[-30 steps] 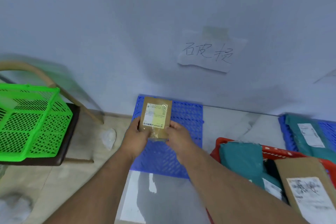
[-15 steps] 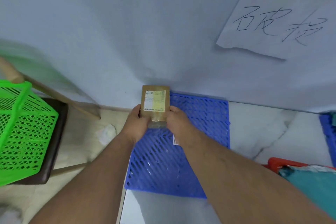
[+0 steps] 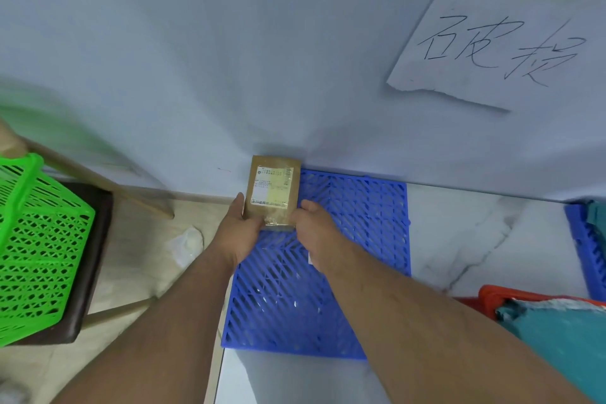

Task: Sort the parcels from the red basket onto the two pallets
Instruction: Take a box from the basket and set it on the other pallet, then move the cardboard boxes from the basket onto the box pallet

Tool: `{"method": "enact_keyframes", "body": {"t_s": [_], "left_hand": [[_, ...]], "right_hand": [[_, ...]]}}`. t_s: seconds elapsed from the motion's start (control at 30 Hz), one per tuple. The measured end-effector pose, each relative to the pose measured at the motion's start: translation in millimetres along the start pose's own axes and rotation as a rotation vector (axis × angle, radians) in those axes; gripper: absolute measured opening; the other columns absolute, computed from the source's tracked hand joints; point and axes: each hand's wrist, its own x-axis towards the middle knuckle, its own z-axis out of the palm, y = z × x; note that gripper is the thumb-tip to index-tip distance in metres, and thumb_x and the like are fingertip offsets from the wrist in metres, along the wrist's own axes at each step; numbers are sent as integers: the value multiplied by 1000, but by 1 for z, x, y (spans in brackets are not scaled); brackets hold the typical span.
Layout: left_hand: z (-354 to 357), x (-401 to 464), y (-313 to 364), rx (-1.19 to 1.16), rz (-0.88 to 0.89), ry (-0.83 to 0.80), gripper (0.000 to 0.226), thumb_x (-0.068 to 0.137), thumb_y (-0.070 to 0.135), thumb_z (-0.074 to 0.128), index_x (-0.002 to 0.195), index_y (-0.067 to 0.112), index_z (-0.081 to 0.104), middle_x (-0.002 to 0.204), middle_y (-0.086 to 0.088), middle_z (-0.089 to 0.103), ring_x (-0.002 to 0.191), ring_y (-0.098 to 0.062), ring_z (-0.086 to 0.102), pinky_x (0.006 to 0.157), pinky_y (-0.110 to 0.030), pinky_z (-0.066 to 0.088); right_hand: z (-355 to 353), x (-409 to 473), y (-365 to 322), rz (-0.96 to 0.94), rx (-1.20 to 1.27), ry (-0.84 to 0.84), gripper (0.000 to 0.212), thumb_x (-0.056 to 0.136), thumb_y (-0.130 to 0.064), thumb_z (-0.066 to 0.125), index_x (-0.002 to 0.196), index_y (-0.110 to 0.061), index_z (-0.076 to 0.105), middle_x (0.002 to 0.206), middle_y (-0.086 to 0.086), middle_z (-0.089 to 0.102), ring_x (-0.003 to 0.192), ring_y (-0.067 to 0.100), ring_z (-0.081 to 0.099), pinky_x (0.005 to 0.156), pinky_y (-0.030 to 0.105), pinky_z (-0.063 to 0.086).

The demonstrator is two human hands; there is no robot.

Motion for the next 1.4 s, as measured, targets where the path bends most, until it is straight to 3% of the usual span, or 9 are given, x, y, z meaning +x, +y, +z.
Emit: {"method": "enact_keyframes", "body": {"t_s": [0.1,0.23,0.4,0.53,0.67,0.97,1.13,1.27,1.4], "left_hand": [[0,-14,11,-10,-45,13,80,100,22,57,166,33,14,163,7,41,143,-18,48,113,-33,42],[2,-45,27,-21,-31,44,81,99,21,57,167,31,13,169,2,33,149,-20,41,106,-29,35],[18,-117,57,-6,75,27,74,99,31,61,164,34,25,166,2,39,145,-21,45,118,-42,38],[49,-194,83,-13,115,5,78,101,32,62,166,31,20,168,3,32,129,10,48,101,-25,41],[96,-269,98,-47,153,-10,74,103,34,61,165,30,22,170,5,29,148,-11,39,94,-26,36],[237,-411,92,-67,212,-58,70,105,22,61,165,20,25,172,-2,28,154,-19,33,125,-42,30],[308,-456,68,-37,190,-58,39,104,15,62,140,23,51,122,20,65,99,11,68,85,-15,52],[351,-480,54,12,145,-83,66,103,26,63,162,22,34,163,2,43,146,-17,46,123,-43,35],[385,-489,45,19,98,-155,72,103,32,63,165,26,26,171,4,30,153,-20,35,125,-44,30]], "right_hand": [[-11,-16,-4,10,-15,-12,54,104,-16,52,157,-12,45,139,-2,62,112,8,61,99,35,55],[-28,-47,-8,-17,-51,-5,59,106,-25,53,162,-16,37,155,-1,51,127,12,58,97,25,48],[-60,-117,-18,-57,-40,68,17,105,-32,52,93,-20,47,83,-6,38,63,11,38,56,30,34],[-105,-195,-20,-114,12,96,28,103,-39,55,83,-24,42,81,-4,36,73,22,37,63,35,28],[-164,-266,2,-159,48,111,55,104,-44,57,138,-1,55,142,14,64,115,31,65,112,52,46],[-318,-358,106,-243,103,134,63,103,-48,55,154,-12,49,157,14,53,144,33,51,122,56,39],[-389,-387,161,-208,165,89,22,102,-53,51,109,-41,68,120,-14,67,106,9,64,93,33,51],[-434,-402,189,-170,117,139,52,100,-58,48,149,-40,52,156,-8,50,141,23,50,104,43,41],[-469,-409,211,-149,134,186,56,99,-53,48,151,-33,54,146,-4,63,130,23,62,112,51,50]]}}
